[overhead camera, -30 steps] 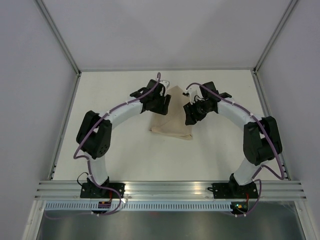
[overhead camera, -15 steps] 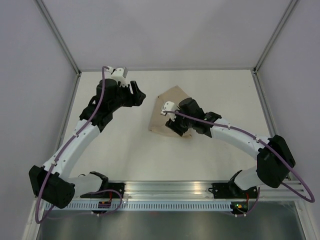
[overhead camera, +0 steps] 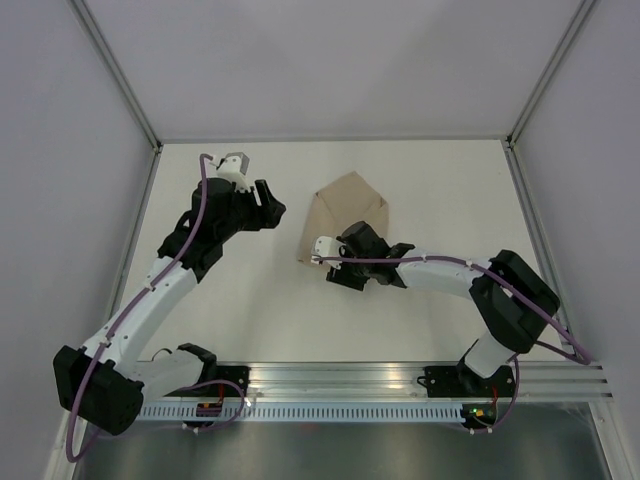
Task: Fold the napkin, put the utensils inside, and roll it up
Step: Roll the napkin with the utensil
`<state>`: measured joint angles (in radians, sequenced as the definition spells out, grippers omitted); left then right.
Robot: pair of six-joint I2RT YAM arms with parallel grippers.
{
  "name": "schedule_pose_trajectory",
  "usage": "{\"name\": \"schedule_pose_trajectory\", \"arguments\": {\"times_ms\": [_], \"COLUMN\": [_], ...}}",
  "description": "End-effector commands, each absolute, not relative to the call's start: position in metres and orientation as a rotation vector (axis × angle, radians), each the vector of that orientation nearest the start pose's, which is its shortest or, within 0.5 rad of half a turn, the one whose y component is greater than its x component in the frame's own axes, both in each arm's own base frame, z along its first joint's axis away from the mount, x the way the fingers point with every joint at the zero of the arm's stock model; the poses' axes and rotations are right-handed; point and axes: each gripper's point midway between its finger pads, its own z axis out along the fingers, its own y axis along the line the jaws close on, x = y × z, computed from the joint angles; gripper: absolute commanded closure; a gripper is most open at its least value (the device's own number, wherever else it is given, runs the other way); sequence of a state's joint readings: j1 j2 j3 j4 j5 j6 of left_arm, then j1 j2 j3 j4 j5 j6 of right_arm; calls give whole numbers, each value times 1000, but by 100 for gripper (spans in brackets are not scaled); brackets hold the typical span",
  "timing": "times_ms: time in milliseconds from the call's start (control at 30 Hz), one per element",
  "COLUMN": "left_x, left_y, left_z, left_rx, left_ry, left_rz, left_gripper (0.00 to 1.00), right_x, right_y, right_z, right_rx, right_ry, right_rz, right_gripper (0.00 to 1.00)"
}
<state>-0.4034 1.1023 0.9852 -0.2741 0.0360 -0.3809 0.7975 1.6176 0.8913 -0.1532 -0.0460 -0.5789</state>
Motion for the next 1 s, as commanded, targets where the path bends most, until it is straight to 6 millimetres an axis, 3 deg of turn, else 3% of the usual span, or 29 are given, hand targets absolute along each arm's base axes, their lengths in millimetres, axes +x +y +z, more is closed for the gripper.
{"name": "schedule_pose_trajectory", "arguments": {"times_ms": [0,300,500,733,967], "left_x": [336,340,339,336,333], "left_y": [-164,-165,-166,-171,-173], "left_z": [264,252,249,247,241], "left_rx": [5,35,55,92,100], "left_ry": [1936,1955,1960,1970,1984], "left_rz": [-559,-541,-544,-564,-582], "left_gripper": [29,29,29,29,29], "right_x": [298,314,330,309,302], "right_y": [281,298,287,278,275], "right_z": [49,33,28,17,8], "right_rx": [-1562,-1594,-1577,-1656,-1712], "right_ry": [1795,1813,1907,1933,1998], "right_rz": [133,173,295,396,420], "right_gripper": [30,30,34,38,44]}}
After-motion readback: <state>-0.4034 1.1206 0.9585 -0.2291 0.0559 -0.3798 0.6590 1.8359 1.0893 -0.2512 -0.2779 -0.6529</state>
